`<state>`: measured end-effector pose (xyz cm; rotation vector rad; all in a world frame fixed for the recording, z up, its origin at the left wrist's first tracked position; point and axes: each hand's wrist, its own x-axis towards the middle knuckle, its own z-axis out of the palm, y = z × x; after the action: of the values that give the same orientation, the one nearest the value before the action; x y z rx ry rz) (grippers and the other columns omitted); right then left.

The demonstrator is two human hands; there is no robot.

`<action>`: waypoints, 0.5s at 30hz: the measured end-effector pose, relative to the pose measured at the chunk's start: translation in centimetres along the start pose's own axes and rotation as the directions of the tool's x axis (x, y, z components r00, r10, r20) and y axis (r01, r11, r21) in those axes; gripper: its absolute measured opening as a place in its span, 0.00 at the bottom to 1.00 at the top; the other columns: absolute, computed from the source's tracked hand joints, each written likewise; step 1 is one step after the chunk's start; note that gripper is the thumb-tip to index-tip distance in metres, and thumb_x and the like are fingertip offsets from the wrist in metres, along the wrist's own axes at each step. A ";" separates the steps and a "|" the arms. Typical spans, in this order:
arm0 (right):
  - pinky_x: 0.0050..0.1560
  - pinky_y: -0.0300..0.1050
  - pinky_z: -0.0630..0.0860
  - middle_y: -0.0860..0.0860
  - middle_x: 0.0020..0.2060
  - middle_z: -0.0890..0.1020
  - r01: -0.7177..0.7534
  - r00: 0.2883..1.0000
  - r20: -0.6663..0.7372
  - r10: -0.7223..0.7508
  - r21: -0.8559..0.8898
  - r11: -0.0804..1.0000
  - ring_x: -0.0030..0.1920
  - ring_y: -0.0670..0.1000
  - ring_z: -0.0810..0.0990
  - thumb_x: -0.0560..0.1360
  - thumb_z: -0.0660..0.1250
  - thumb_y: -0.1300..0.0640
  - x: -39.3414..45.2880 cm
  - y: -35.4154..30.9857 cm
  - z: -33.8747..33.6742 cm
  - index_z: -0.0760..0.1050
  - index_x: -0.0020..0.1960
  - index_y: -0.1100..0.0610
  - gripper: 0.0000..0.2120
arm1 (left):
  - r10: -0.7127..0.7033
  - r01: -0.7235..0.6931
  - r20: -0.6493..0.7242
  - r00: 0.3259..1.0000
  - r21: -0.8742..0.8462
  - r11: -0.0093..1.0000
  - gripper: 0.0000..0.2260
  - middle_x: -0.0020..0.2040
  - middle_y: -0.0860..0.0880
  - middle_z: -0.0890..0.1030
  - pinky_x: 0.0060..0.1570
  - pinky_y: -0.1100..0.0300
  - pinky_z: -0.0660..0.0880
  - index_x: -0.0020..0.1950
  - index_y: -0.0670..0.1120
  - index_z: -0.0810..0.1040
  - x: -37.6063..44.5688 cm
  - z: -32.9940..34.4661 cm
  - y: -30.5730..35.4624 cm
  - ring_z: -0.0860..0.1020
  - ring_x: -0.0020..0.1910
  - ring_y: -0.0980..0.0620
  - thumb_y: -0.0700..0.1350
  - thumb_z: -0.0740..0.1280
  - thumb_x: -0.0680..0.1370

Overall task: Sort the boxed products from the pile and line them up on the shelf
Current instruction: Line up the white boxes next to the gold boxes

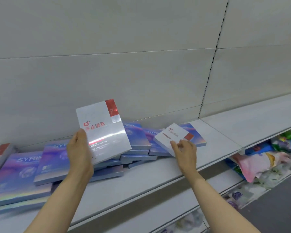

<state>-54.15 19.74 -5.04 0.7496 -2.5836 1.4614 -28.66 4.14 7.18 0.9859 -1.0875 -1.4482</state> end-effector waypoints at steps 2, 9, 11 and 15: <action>0.56 0.47 0.68 0.56 0.60 0.73 -0.220 0.973 -0.089 0.214 -0.073 0.973 0.60 0.59 0.70 0.70 0.73 0.41 0.2 0.7 -0.7 0.73 0.53 0.55 0.22 | -0.007 0.007 -0.014 1.000 -0.005 1.000 0.10 0.44 0.56 0.82 0.28 0.68 0.75 0.54 0.48 0.79 -0.3 0.7 -0.3 0.79 0.35 0.60 0.45 0.58 0.81; 0.46 0.51 0.80 0.57 0.62 0.71 -0.594 0.795 0.174 0.581 0.416 0.688 0.54 0.58 0.76 0.72 0.74 0.54 3.2 1.1 -2.3 0.62 0.71 0.51 0.32 | -0.033 0.034 0.016 0.999 -0.026 0.999 0.12 0.50 0.53 0.83 0.29 0.67 0.76 0.60 0.46 0.79 -1.4 0.7 -1.3 0.81 0.35 0.60 0.45 0.58 0.82; 0.51 0.54 0.81 0.54 0.58 0.76 -0.588 0.775 0.134 0.617 0.510 0.628 0.54 0.57 0.77 0.74 0.72 0.50 3.7 1.5 -2.5 0.70 0.63 0.55 0.21 | -0.042 0.042 0.023 0.999 -0.018 0.999 0.12 0.51 0.51 0.84 0.32 0.62 0.77 0.59 0.47 0.79 -1.7 0.2 -1.4 0.82 0.40 0.55 0.46 0.58 0.82; 0.53 0.46 0.77 0.57 0.60 0.78 -0.523 0.755 -0.058 0.653 0.547 0.654 0.57 0.58 0.78 0.75 0.70 0.61 3.2 2.3 -2.2 0.74 0.57 0.56 0.12 | -0.049 0.049 0.016 0.999 -0.010 0.999 0.09 0.46 0.50 0.83 0.35 0.60 0.75 0.53 0.47 0.79 -2.0 -1.1 -1.1 0.80 0.39 0.50 0.46 0.59 0.81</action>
<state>-58.39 21.38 -4.69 -0.3457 -2.3498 2.2837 -27.57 6.07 5.87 1.0014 -1.0730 -1.5020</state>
